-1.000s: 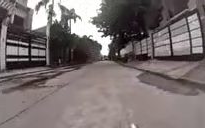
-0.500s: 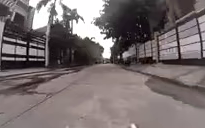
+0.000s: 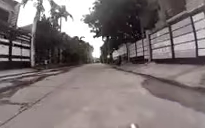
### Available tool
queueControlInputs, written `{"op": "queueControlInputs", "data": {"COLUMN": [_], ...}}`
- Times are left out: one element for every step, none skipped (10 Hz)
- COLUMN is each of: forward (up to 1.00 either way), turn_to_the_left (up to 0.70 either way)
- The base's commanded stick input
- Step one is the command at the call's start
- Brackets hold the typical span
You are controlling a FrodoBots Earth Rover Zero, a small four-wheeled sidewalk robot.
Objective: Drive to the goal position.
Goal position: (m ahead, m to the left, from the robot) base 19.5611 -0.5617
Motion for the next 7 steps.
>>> {"op": "queueControlInputs", "data": {"forward": [1.00, 1.00, 1.00, 1.00, 1.00, 1.00, 1.00], "turn_to_the_left": [-0.27, -0.06, 0.00, 0.00, 0.00, 0.00, 0.00]}}
